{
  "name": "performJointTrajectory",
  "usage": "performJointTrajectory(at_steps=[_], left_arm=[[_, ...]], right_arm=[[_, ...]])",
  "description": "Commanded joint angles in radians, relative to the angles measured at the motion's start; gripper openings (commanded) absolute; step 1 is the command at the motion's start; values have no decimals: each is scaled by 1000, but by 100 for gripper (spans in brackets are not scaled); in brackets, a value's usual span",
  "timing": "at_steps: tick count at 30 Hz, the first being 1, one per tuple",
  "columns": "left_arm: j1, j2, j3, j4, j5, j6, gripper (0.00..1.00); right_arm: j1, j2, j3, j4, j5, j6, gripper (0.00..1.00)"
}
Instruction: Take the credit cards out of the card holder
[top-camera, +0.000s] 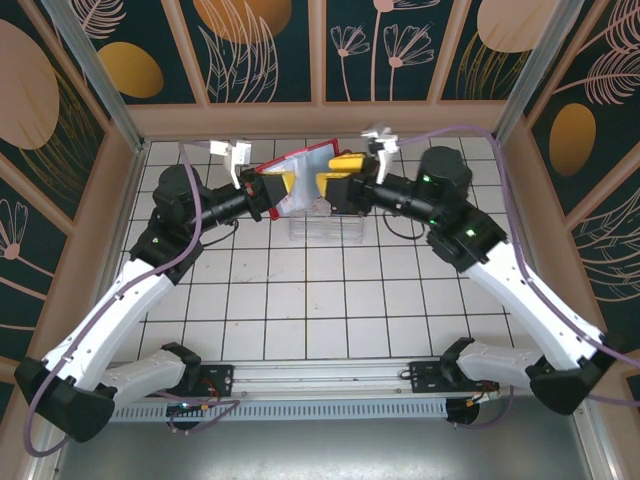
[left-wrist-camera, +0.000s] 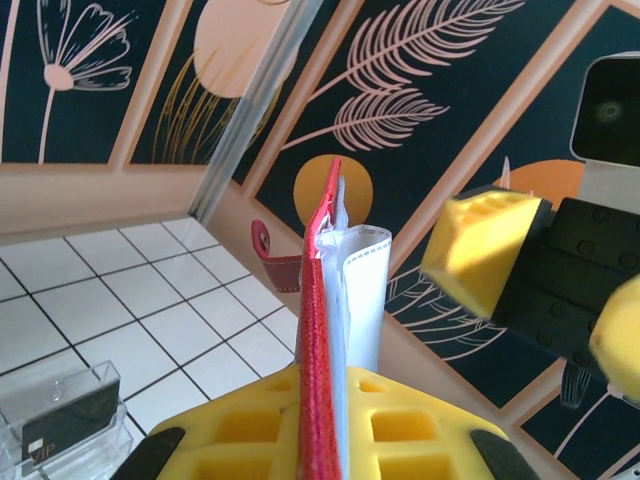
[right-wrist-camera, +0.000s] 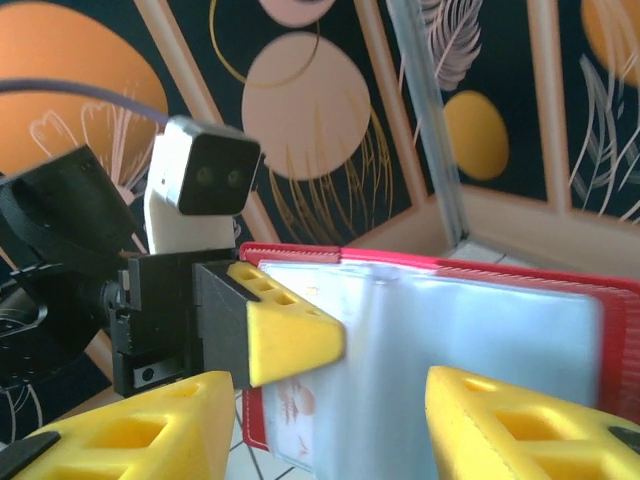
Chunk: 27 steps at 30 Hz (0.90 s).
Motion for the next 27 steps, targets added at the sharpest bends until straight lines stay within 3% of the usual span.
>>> performJointTrajectory(at_steps=[1, 7, 16, 22, 27], left_arm=[[-6, 5, 0, 29, -8, -37, 0], [-6, 18, -2, 33, 10, -56, 0], [-6, 9, -11, 37, 34, -54, 2], [-6, -15, -17, 10, 17, -30, 18], [-6, -42, -36, -2, 5, -18, 21]], right_arm=[[38, 60, 48, -60, 65, 14, 54], [71, 141, 106, -133, 185, 2, 48], [75, 150, 108, -137, 200, -6, 13], [73, 131, 104, -134, 225, -6, 7], [70, 121, 99, -133, 242, -6, 6]])
